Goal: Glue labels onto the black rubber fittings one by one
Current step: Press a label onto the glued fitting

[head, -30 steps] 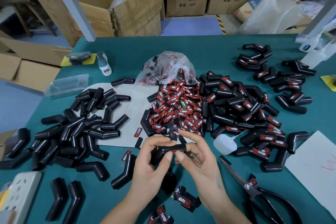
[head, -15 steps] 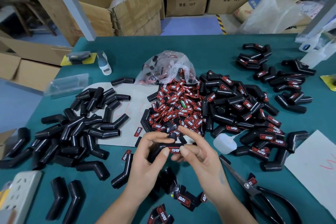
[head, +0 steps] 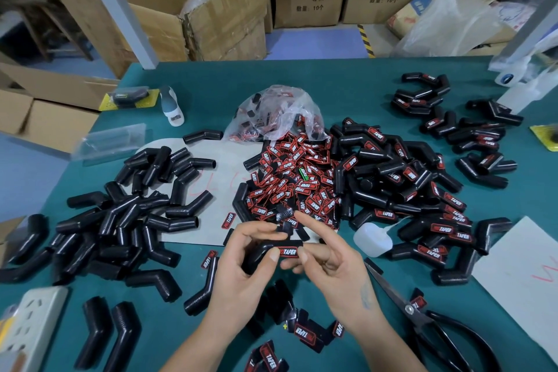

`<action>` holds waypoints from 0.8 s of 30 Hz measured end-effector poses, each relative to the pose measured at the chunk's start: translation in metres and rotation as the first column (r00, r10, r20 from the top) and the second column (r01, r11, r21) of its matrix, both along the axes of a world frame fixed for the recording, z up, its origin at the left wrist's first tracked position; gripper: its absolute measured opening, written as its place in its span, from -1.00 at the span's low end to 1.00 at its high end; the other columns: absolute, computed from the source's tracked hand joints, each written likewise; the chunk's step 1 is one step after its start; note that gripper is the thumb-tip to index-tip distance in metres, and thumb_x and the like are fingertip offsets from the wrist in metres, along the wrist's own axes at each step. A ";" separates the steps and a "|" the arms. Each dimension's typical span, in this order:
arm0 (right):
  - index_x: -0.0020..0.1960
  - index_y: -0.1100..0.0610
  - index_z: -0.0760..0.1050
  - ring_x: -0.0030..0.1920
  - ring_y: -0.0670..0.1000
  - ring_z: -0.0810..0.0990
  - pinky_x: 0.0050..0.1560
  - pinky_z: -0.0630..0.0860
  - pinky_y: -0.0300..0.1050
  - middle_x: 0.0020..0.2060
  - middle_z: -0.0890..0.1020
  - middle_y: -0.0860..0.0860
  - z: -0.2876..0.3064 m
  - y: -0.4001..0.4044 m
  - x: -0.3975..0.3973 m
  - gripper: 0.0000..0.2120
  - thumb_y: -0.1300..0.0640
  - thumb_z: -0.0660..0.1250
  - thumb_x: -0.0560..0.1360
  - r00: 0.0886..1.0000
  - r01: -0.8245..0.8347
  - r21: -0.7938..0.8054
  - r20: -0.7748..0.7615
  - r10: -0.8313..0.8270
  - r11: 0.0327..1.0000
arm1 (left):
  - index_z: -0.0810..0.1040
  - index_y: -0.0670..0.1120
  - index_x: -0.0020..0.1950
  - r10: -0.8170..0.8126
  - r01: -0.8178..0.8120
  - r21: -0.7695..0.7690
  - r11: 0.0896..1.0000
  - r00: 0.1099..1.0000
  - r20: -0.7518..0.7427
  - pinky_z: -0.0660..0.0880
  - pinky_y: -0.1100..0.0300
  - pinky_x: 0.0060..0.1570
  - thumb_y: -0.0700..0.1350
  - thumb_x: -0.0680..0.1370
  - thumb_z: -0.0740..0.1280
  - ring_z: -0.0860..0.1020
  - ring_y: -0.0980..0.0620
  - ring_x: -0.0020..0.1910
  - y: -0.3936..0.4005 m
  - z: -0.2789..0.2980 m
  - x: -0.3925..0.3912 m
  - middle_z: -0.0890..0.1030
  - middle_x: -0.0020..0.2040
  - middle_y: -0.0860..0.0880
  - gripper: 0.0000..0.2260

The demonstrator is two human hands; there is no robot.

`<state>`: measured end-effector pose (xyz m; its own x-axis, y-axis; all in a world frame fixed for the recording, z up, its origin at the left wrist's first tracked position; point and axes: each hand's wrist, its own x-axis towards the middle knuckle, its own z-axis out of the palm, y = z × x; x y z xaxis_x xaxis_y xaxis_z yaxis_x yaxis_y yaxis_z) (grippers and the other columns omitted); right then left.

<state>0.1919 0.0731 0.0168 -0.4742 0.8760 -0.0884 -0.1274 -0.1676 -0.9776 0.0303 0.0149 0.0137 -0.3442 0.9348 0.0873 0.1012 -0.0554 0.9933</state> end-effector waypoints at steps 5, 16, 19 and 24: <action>0.49 -0.29 0.43 0.03 0.02 0.75 0.07 0.59 -0.24 -0.06 0.78 0.04 0.003 0.002 0.005 -0.54 0.11 0.32 0.67 0.996 -0.048 0.081 0.078 0.042 0.996 | 0.57 0.10 0.24 -0.006 0.006 -0.011 1.000 1.000 -0.011 0.49 0.41 -0.06 -0.02 0.57 0.38 0.63 0.07 0.02 0.000 0.000 -0.001 0.70 0.12 -0.05 -0.76; 0.51 0.04 0.40 -0.07 -0.09 0.75 -0.04 0.58 -0.32 -0.09 0.78 0.11 0.019 0.004 0.010 -0.59 0.17 0.27 0.68 0.996 -0.075 0.068 0.059 0.071 0.995 | 0.54 0.12 0.32 -0.063 0.063 -0.006 0.998 0.998 0.011 0.45 0.10 -0.02 0.01 0.62 0.35 0.58 0.17 -0.10 -0.001 -0.004 -0.004 0.67 0.19 -0.06 -0.74; 0.50 0.02 0.41 -0.06 -0.07 0.75 -0.03 0.59 -0.28 -0.10 0.78 0.14 0.020 0.005 0.010 -0.59 0.17 0.29 0.66 0.997 -0.058 0.047 0.055 0.055 0.997 | 0.52 0.15 0.34 -0.083 0.083 -0.005 0.996 0.997 0.000 0.48 0.22 0.03 -0.01 0.63 0.31 0.58 0.19 -0.08 -0.001 -0.002 -0.003 0.66 0.22 -0.07 -0.72; 0.49 0.02 0.42 -0.12 -0.13 0.73 -0.08 0.54 -0.37 -0.11 0.79 0.07 0.022 0.005 0.010 -0.60 0.19 0.31 0.66 0.996 -0.066 0.060 0.058 0.063 0.996 | 0.49 0.10 0.37 -0.121 0.121 0.006 0.993 0.993 -0.009 0.50 0.32 0.14 -0.13 0.60 0.27 0.60 0.07 0.15 -0.004 0.003 -0.002 0.65 0.24 -0.06 -0.66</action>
